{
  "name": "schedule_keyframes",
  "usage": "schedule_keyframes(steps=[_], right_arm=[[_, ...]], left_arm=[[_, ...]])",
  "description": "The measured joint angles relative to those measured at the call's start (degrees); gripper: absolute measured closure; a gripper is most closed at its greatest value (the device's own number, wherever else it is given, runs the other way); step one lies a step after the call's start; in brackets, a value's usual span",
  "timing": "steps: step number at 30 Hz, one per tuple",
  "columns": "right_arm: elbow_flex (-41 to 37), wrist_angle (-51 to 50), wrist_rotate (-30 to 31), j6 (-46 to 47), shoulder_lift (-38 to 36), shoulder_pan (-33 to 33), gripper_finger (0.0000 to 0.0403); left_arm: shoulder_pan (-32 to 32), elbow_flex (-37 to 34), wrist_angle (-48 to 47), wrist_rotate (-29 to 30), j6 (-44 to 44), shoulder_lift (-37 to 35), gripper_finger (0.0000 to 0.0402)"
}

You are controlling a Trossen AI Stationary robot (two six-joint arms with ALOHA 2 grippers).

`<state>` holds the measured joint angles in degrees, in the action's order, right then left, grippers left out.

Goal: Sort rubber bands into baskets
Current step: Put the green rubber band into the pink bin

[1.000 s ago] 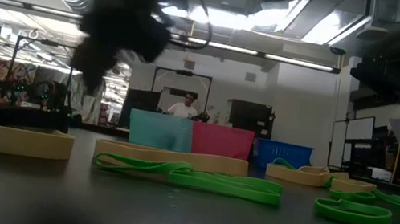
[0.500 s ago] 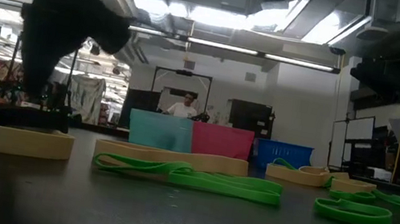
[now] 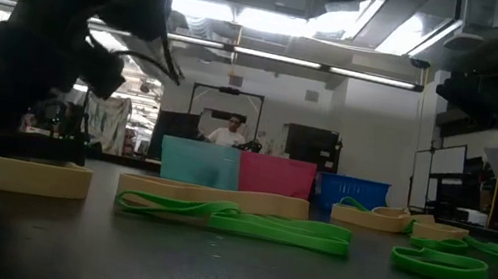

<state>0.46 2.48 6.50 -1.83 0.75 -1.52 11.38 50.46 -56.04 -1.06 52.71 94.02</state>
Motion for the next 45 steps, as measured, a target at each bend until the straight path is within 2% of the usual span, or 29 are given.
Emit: schedule_keyframes(steps=[5,10,12,18,28,33,42,45], right_arm=[[-0.01,0.00,0.00,0.00,0.00,0.00,0.0281],[0.00,0.00,0.00,0.00,0.00,-0.01,0.0281],[-0.01,0.00,0.00,0.00,0.00,-0.02,0.0281],[-0.01,0.02,0.40,0.00,0.00,-0.02,0.0281],[-0.01,0.02,0.46,0.00,0.00,-0.02,0.0281],[-0.01,0.04,0.48,0.00,0.00,-0.02,0.0281],[-0.01,0.04,0.55,0.00,0.00,0.00,0.0281],[-0.01,0.07,0.44,0.00,0.01,-0.01,0.0281]], left_arm=[[0.00,-1.37,2.40,-0.73,-0.11,0.00,0.0292],[0.00,-1.40,2.70,-0.98,-0.40,0.00,0.0374],[0.00,-1.05,2.55,-0.94,-0.75,0.04,0.0393],[-0.71,5.01,2.52,-0.02,-6.46,0.04,0.0397],[-6.72,18.28,5.02,13.58,-19.39,0.04,0.0399],[-11.53,19.69,18.98,19.90,-28.47,0.04,0.0399],[-20.42,19.23,51.59,20.32,-44.80,3.23,0.0400],[-22.77,19.23,59.29,20.24,-48.68,5.71,0.0399]])
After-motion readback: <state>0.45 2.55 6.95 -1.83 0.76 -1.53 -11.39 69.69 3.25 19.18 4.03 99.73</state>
